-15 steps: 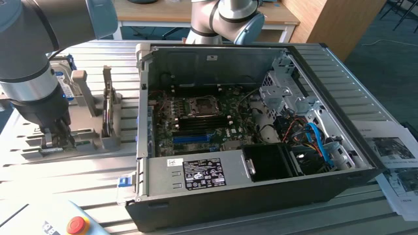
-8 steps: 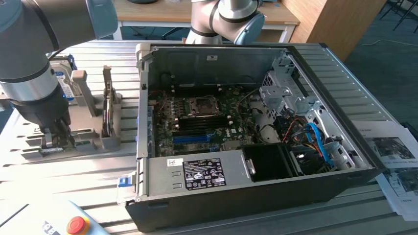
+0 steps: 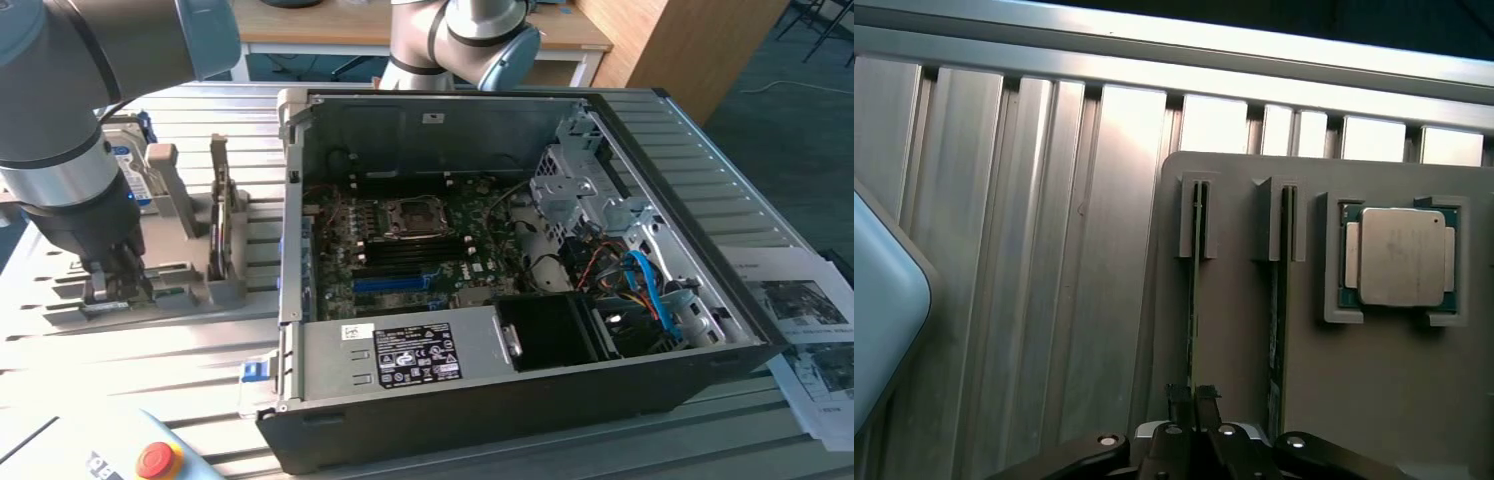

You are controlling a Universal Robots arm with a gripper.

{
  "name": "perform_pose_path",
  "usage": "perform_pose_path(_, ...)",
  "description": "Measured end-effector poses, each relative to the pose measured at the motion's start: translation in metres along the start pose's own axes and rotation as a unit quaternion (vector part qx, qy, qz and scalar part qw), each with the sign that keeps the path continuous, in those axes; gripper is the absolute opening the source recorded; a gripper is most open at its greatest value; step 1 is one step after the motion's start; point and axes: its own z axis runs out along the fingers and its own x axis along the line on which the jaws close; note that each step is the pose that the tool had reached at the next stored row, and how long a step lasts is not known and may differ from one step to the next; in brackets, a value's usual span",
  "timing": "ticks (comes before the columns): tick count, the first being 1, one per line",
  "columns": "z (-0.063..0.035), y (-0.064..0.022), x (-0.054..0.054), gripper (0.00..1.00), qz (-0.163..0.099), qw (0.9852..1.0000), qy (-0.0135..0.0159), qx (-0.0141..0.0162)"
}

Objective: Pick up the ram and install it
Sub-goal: 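Pick up the ram and move it above insertion slot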

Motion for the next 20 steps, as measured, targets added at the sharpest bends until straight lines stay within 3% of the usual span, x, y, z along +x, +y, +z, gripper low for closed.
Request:
perform_pose_path(15,0.0004,0.0000,0.0003,0.12,0.052,0.9986,-0.0018,0.0010)
perform_pose_path(20,0.0004,0.0000,0.0003,0.12,0.056,0.9984,-0.0019,0.0010)
